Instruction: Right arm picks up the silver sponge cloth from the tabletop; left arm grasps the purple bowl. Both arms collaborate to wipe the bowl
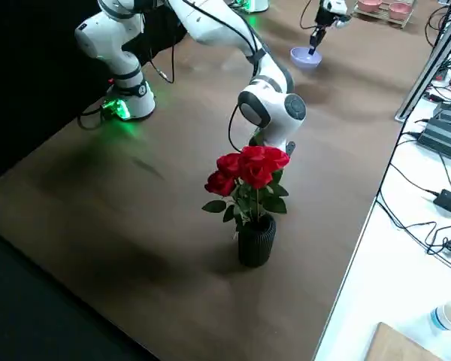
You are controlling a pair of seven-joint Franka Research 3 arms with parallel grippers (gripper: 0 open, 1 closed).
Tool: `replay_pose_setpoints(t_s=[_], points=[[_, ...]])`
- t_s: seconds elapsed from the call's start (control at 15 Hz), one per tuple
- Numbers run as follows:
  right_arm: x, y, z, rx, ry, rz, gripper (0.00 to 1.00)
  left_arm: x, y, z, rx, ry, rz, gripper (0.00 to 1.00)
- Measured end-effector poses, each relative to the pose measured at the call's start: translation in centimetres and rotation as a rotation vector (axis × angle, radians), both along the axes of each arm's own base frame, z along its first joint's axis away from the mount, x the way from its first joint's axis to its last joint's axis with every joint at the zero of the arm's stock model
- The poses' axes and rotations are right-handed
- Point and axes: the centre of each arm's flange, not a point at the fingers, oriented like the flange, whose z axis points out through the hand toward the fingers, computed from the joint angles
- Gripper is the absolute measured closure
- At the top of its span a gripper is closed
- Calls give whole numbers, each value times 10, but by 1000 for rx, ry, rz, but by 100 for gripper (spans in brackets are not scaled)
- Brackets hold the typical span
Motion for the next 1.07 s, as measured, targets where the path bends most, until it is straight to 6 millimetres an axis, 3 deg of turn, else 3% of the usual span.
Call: replay_pose_setpoints(t_s=[0.27, 0.47, 0.8, 1.07], points=[[13, 14, 14, -21, -32, -28, 99, -14, -55, -28, 72, -30, 67, 96], [24, 27, 37, -15, -33, -17, 99, -23, -81, -47, 106, -49, 98, 96], [25, 71, 98, 132, 21, -92, 99, -20, -89, -60, 106, -37, 141, 96], [21, 143, 111, 196, 47, -183, 99, -21, -92, -60, 105, -38, 140, 96]])
